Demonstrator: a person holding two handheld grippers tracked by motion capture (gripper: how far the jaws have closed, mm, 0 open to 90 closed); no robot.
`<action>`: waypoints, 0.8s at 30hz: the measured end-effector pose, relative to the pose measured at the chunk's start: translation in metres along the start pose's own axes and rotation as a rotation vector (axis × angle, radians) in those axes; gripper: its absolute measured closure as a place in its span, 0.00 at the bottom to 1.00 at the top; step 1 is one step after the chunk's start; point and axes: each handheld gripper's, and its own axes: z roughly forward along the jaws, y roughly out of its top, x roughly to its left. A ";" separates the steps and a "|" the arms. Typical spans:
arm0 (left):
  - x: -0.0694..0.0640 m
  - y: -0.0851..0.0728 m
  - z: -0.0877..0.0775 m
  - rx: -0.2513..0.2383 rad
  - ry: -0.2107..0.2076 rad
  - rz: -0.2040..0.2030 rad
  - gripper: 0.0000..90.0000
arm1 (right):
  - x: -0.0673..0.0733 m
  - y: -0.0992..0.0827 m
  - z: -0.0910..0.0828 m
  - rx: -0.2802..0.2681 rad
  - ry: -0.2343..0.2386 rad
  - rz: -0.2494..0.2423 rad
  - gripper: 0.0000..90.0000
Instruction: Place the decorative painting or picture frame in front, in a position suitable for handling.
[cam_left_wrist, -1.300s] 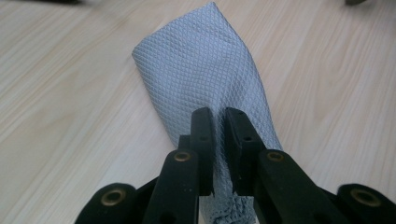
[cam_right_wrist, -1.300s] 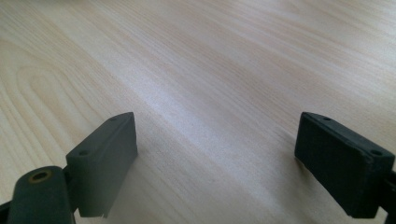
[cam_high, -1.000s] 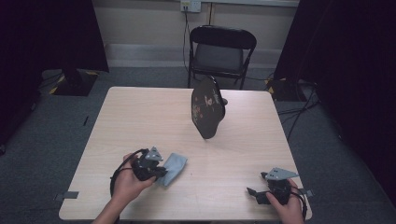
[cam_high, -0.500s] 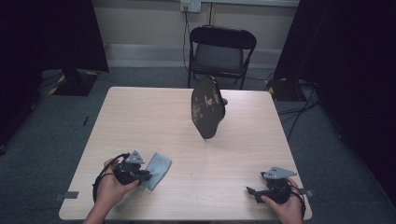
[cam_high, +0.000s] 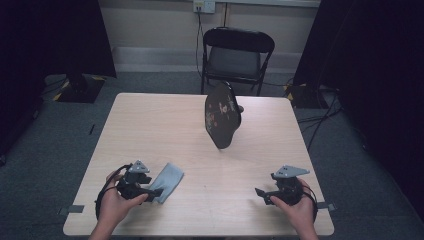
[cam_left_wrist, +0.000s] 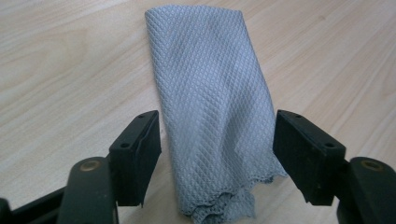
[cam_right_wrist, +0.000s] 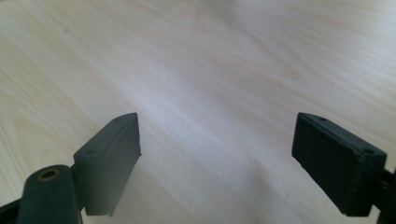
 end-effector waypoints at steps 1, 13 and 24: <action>0.000 0.000 0.000 -0.006 0.002 -0.005 0.34 | -0.001 0.004 0.000 -0.006 0.005 0.010 0.17; -0.003 -0.001 0.002 0.024 -0.005 0.000 0.30 | -0.005 0.042 0.014 -0.021 0.012 0.022 0.17; -0.004 0.000 0.000 0.023 0.013 0.004 0.28 | -0.002 0.076 0.017 -0.046 0.024 0.015 0.17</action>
